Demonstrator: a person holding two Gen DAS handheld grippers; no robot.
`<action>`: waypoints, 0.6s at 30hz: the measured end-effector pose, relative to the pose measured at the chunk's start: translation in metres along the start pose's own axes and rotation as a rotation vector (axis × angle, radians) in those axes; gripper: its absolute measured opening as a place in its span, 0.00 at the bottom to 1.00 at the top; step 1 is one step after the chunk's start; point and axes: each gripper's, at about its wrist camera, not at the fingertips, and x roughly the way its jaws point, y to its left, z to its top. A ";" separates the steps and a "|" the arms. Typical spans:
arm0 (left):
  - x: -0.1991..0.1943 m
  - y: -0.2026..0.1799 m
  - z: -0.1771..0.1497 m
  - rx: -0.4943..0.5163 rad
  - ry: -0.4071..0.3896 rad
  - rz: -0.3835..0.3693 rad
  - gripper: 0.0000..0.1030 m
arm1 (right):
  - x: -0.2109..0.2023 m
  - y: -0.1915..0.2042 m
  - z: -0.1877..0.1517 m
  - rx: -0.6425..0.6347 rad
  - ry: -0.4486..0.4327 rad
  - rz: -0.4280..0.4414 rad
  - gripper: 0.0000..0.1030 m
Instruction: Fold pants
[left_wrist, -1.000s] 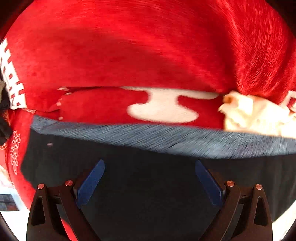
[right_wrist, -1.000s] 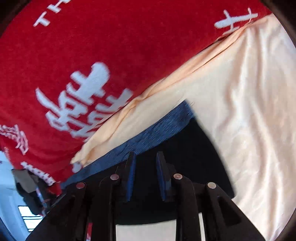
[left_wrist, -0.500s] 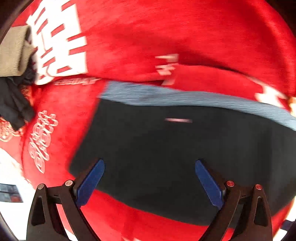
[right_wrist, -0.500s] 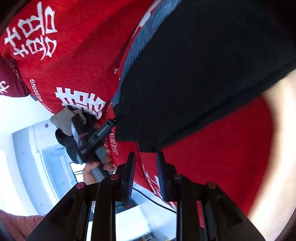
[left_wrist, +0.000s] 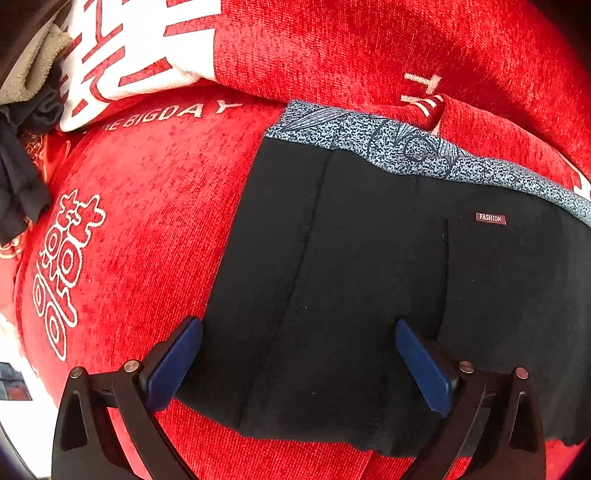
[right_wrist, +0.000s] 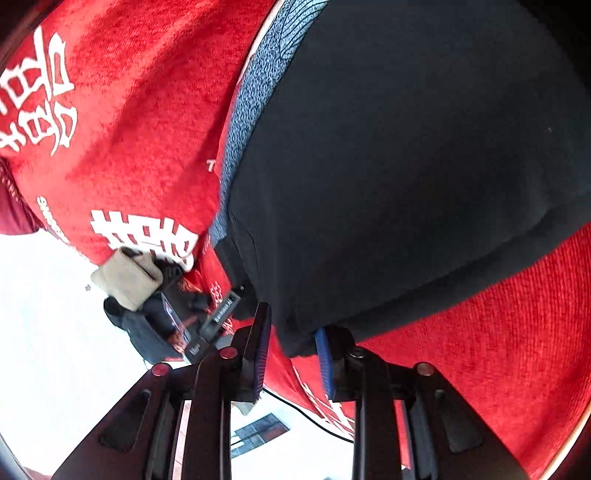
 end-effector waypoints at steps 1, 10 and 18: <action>-0.007 -0.002 0.001 0.003 -0.001 0.000 1.00 | 0.002 0.000 0.001 0.010 -0.002 -0.014 0.27; -0.006 0.000 0.000 0.042 -0.025 -0.018 1.00 | -0.003 -0.005 -0.019 -0.064 -0.040 -0.194 0.07; -0.059 -0.008 -0.009 0.038 -0.034 -0.021 1.00 | -0.073 -0.028 -0.022 -0.021 -0.147 -0.183 0.68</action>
